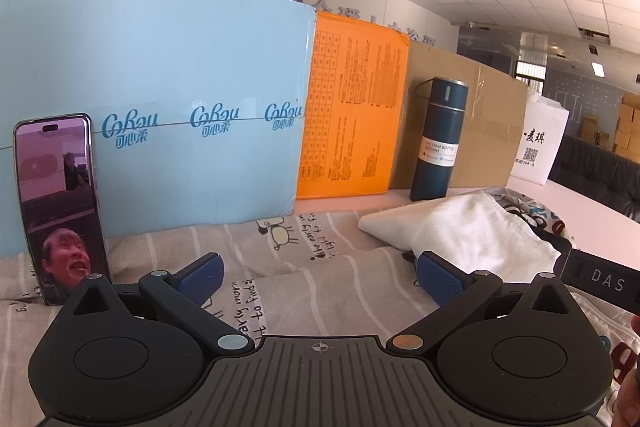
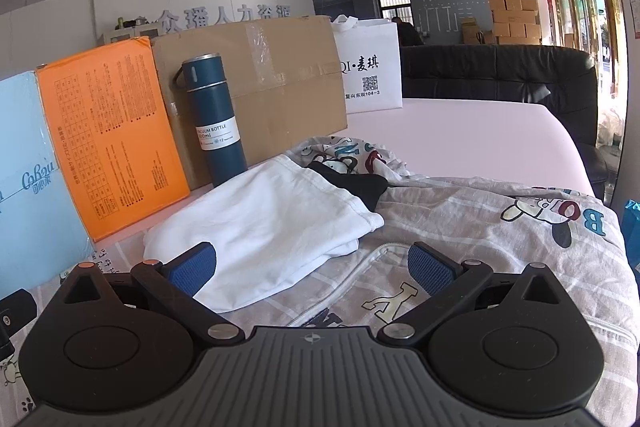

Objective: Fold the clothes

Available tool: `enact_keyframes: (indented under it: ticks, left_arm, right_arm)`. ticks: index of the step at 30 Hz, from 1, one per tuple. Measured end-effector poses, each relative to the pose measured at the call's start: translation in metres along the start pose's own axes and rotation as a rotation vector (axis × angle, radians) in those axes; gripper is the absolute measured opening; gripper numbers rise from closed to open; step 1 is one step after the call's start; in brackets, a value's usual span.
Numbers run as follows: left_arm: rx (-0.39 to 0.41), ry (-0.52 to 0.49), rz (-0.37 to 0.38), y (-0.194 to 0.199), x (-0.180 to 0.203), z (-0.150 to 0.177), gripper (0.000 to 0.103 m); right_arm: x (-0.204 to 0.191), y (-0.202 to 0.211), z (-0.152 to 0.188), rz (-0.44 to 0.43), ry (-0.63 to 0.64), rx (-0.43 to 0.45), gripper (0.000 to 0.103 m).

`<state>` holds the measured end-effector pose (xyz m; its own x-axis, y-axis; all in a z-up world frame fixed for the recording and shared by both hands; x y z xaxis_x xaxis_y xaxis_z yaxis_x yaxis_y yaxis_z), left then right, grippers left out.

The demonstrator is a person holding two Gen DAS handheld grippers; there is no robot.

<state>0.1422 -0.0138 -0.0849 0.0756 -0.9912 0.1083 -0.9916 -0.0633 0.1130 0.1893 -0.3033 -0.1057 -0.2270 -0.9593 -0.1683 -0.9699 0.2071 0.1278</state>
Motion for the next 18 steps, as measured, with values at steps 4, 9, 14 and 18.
enact_keyframes:
  ticks: [4,9,14,18]
  left_arm:
    - [-0.005,-0.004,-0.001,-0.0012,0.0,0.0019,0.103]
    - [-0.01,-0.012,0.003,-0.0016,0.0011,0.0044,0.103]
    - [-0.01,-0.014,0.005,-0.0014,0.001,0.0045,0.103]
    - [-0.011,-0.016,0.005,-0.0019,0.0013,0.0049,0.103]
  right_arm:
    - [-0.0013,-0.0005,0.0007,-0.003,0.014,-0.002,0.103]
    - [-0.0031,-0.0002,0.0012,-0.011,0.023,-0.005,0.103]
    - [-0.0048,0.0007,0.0011,-0.014,0.037,0.003,0.103]
    - [-0.0055,0.0009,0.0011,-0.016,0.042,0.004,0.103]
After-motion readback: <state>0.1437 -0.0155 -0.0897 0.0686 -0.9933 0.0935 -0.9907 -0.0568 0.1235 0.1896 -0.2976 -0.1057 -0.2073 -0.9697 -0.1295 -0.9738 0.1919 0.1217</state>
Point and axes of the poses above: each gripper's, at about its wrist camera, not at the fingertips, and y roughly against the way its jaws point, x to its right, z to its underside, the point moved 9 cm from there along -y, roughly the way its jaws point, and after that the axes turned 15 degrees about x, right-handed, at the moved point
